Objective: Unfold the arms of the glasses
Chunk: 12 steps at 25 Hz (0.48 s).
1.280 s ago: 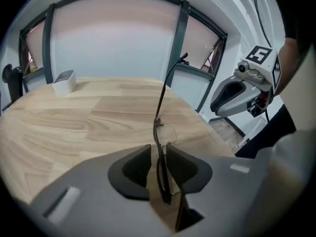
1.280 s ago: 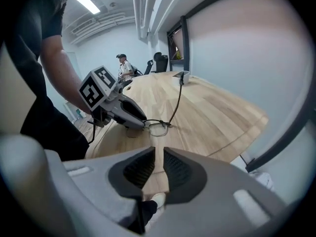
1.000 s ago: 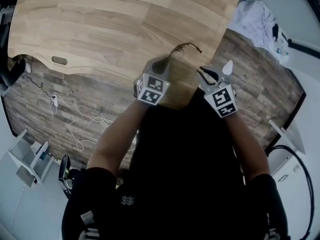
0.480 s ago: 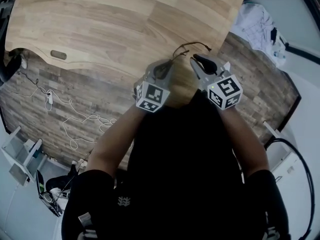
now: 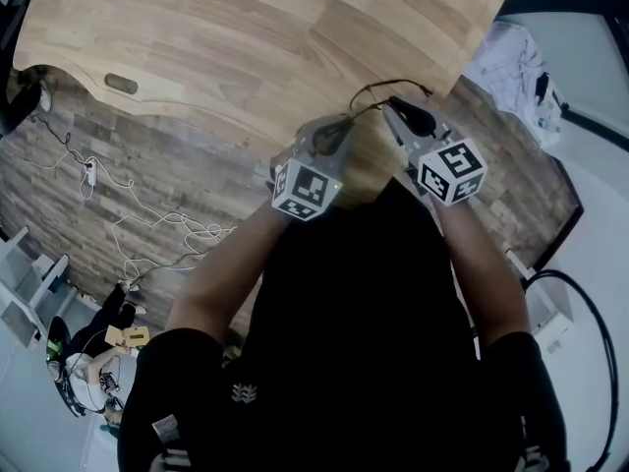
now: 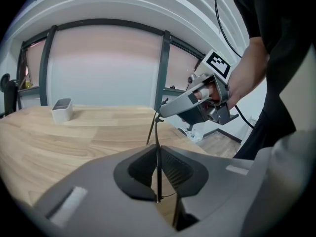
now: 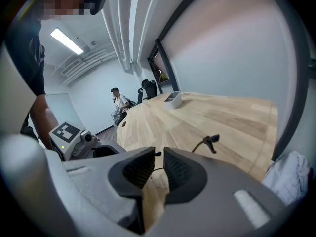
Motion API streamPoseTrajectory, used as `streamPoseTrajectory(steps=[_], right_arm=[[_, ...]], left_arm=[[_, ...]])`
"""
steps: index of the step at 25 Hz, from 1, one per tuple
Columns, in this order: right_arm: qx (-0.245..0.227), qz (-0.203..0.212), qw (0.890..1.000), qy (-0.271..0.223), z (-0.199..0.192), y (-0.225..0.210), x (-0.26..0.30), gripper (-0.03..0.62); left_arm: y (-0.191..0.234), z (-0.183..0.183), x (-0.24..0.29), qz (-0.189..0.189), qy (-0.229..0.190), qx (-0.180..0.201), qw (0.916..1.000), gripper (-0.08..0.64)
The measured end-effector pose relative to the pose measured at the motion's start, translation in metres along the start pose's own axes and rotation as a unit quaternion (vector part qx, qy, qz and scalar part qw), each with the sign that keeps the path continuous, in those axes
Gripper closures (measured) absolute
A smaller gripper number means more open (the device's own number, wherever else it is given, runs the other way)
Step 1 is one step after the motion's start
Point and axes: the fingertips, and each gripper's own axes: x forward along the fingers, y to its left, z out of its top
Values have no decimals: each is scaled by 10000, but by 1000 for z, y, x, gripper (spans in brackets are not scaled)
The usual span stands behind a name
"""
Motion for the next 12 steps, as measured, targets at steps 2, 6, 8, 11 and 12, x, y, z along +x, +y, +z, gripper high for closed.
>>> streamPoseTrajectory(steps=[2, 6, 8, 11, 12], right_arm=[[107, 34, 9999, 17, -2, -2, 2, 543], [350, 287, 9990, 59, -4, 2, 5, 526], [497, 365, 9981, -5, -2, 2, 6, 526], [605, 410, 9973, -63, -1, 1, 5, 526], [598, 446, 9972, -61, -1, 2, 5, 526]], left_arm=[[1, 0, -2, 25, -11, 1, 10000, 528], [2, 1, -3, 63, -38, -73, 9999, 526], [3, 1, -4, 71, -38, -118, 9999, 526], [0, 1, -3, 42, -48, -149, 9999, 526], [-1, 1, -3, 19, -49, -161, 9999, 528]])
